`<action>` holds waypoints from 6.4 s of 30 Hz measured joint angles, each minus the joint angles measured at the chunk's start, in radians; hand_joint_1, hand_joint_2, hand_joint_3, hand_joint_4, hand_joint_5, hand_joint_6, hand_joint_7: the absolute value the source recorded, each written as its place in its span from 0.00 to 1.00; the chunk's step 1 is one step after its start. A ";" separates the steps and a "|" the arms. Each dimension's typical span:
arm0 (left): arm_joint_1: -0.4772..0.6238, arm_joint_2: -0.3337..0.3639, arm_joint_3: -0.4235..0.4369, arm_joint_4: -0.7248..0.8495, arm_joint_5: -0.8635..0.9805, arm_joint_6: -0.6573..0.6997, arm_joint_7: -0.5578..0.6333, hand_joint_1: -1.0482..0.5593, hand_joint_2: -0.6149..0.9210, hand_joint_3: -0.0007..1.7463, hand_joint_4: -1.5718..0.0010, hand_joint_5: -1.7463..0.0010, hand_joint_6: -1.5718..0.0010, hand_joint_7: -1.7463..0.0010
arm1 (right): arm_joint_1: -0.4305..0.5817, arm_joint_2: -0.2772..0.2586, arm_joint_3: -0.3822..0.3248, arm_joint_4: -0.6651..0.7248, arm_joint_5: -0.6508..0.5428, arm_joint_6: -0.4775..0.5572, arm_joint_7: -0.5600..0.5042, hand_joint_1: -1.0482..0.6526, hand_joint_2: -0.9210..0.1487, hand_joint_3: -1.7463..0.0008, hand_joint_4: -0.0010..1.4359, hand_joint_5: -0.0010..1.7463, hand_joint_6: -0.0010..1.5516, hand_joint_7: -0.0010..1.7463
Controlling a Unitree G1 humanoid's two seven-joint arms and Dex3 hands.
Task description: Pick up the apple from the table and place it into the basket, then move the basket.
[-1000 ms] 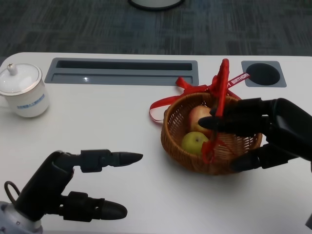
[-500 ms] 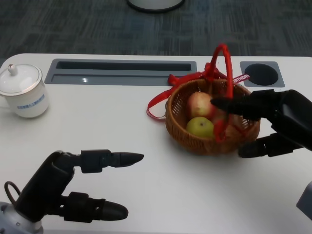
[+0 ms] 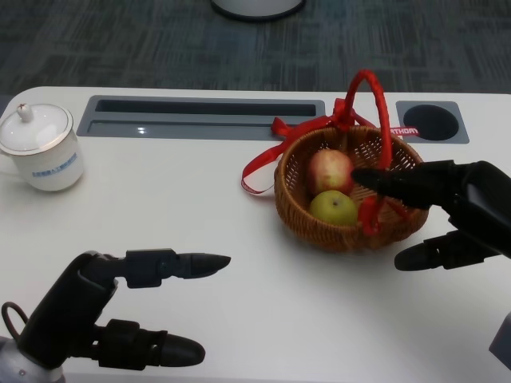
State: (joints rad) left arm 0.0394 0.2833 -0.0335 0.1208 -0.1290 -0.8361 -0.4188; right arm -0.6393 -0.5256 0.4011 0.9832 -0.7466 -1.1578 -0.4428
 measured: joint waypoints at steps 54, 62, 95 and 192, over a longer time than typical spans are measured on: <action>-0.049 -0.014 -0.009 0.064 -0.010 -0.035 -0.034 0.39 0.83 0.00 0.36 0.99 0.41 1.00 | 0.283 -0.109 -0.305 -0.486 0.033 -0.155 0.012 0.23 0.13 1.00 0.44 0.01 0.41 0.01; -0.057 -0.014 -0.010 0.065 -0.010 -0.036 -0.034 0.40 0.82 0.00 0.36 0.99 0.41 1.00 | 0.298 -0.128 -0.358 -0.411 0.018 -0.151 0.026 0.25 0.12 1.00 0.41 0.00 0.39 0.00; -0.006 -0.010 -0.001 0.023 -0.002 -0.040 -0.033 0.36 0.85 0.00 0.36 1.00 0.42 1.00 | -0.135 0.003 0.109 0.111 -0.253 0.117 -0.239 0.22 0.15 1.00 0.45 0.01 0.39 0.01; 0.096 -0.033 0.007 -0.032 0.039 -0.076 0.002 0.39 0.85 0.00 0.34 1.00 0.40 1.00 | -0.379 0.085 0.115 0.397 -0.048 0.770 0.213 0.43 0.14 1.00 0.73 0.00 0.62 0.00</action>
State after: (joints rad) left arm 0.1353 0.2504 -0.0261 0.0883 -0.0900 -0.9124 -0.4171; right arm -1.0186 -0.4407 0.5161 1.3807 -0.7950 -0.3882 -0.2294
